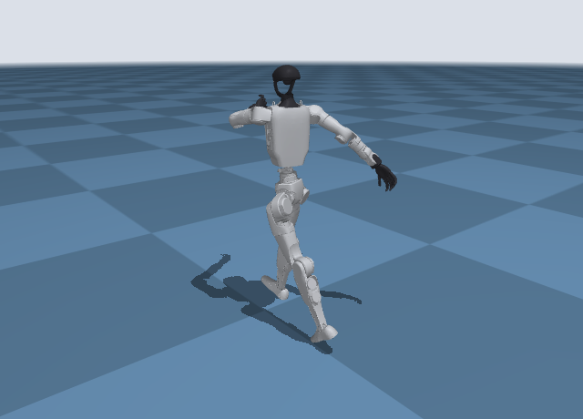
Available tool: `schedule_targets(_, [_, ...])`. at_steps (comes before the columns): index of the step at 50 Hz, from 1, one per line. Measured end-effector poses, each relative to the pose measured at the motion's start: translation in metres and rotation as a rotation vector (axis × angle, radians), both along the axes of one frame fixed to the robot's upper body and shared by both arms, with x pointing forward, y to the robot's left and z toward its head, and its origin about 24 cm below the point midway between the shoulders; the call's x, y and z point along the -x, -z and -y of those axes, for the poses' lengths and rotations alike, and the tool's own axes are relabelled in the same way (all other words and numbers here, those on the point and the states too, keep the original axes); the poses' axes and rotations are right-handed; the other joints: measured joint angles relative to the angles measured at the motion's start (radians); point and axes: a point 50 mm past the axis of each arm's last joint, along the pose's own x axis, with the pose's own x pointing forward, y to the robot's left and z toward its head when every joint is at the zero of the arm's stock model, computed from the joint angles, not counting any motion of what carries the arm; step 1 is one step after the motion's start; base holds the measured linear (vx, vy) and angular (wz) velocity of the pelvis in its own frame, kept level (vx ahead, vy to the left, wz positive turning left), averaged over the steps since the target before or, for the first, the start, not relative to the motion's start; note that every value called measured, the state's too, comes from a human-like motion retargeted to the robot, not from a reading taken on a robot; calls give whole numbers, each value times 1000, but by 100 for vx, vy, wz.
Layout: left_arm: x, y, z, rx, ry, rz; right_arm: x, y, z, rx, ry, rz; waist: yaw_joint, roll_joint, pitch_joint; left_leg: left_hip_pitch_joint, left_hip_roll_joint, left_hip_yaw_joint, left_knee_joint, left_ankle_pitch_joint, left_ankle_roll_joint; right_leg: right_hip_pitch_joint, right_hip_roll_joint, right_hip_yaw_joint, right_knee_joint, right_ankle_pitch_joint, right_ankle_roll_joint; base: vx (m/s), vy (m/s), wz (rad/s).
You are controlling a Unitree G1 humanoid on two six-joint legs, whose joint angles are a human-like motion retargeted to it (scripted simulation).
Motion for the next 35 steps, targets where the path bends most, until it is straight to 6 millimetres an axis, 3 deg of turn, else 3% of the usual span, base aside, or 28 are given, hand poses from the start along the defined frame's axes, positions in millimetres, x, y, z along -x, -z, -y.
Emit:
schedule_targets(2, [42,-30,48,24,240,65,45,-30,-13,38,230,-11,-15,-4,2,43,19,0,-8,104,-20,34,32,66,-40,-24,14,124,-54,16])
schedule_targets(5, [95,-49,92,76,484,104,85,-56,-33,127,547,40,9,-15,21,103,14,86,10,241,-36,99,70,116,-26,33,-18,117,-52,-74])
schedule_targets(8, [114,-42,112,130,583,61,96,-58,-40,259,689,51,67,-34,77,150,-7,264,120,222,23,207,89,114,17,139,-93,111,-45,-129])
schedule_targets(10, [101,-23,109,79,520,72,82,-41,-34,359,676,89,83,-51,118,95,-19,370,346,44,96,261,103,145,110,61,-127,104,-35,-110])
schedule_targets(13, [47,42,55,-68,214,20,17,16,-20,472,603,234,104,-17,115,-237,5,448,857,-344,207,168,135,149,363,-101,-116,92,-24,-87])
schedule_targets(15, [17,112,-10,-131,-63,-184,-48,57,-19,480,597,411,153,-4,86,-423,12,492,1034,-548,286,139,144,161,447,-165,-85,93,-15,-101])
schedule_targets(16, [11,154,-50,-138,-241,-325,-89,79,-24,426,596,522,199,-9,73,-484,3,518,1045,-615,317,154,143,185,443,-171,-70,97,-12,-132])
schedule_targets(18, [29,240,-135,-122,-625,-629,-181,112,-42,263,547,731,323,-30,46,-576,-30,565,992,-688,361,205,133,254,400,-147,-41,101,-8,-178])
schedule_targets(20, [82,308,-218,-37,-1050,-904,-275,125,-74,55,366,891,487,-70,15,-629,-88,595,821,-650,372,273,103,350,316,-67,-7,104,-1,-218])
schedule_targets(22, [150,338,-297,84,-1489,-1074,-368,113,-110,-135,28,1011,656,-122,-25,-656,-139,613,562,-538,362,335,55,443,218,67,42,108,7,-216])
schedule_targets(23, [189,341,-334,159,-1706,-1123,-412,97,-131,-214,-170,1076,729,-147,-44,-662,-150,627,427,-481,353,367,33,482,169,146,68,113,13,-188])
schedule_targets(25, [268,325,-398,358,-2108,-1152,-493,43,-176,-340,-578,1242,841,-187,-76,-666,-149,686,202,-411,321,445,0,541,73,319,117,120,14,-148])
schedule_targets(27, [336,283,-448,598,-2406,-1039,-555,-45,-226,-408,-995,1463,900,-210,-90,-661,-116,753,68,-424,254,539,6,546,5,465,121,129,5,-84])
schedule_targets(28, [363,256,-469,704,-2506,-937,-573,-98,-252,-413,-1210,1583,921,-221,-93,-661,-103,776,19,-446,223,581,8,538,-18,515,121,131,8,-53])
schedule_targets(30, [402,191,-502,816,-2631,-695,-576,-210,-303,-363,-1648,1822,959,-246,-95,-673,-83,772,-30,-496,185,651,11,502,-46,587,121,129,14,-33])
schedule_targets(32, [423,119,-525,742,-2702,-467,-537,-308,-350,-221,-2097,2022,1001,-276,-90,-693,-79,694,-29,-490,186,705,14,480,-58,646,121,126,21,-6])
schedule_targets(33, [427,82,-532,647,-2731,-367,-508,-343,-369,-124,-2323,2081,1025,-293,-84,-697,-89,647,-29,-454,197,728,12,487,-53,663,121,123,30,19])
schedule_targets(34, [428,48,-536,527,-2758,-280,-476,-368,-385,17,2298,-1904,1049,-313,-73,-706,-111,608,-8,-416,214,750,2,503,-47,674,121,120,36,37])
schedule_targets(35, [425,17,-538,396,-2779,-201,-445,-383,-398,-74,2246,-1712,1074,-333,-61,-719,-137,573,24,-378,235,771,-10,524,-40,680,121,118,36,66])
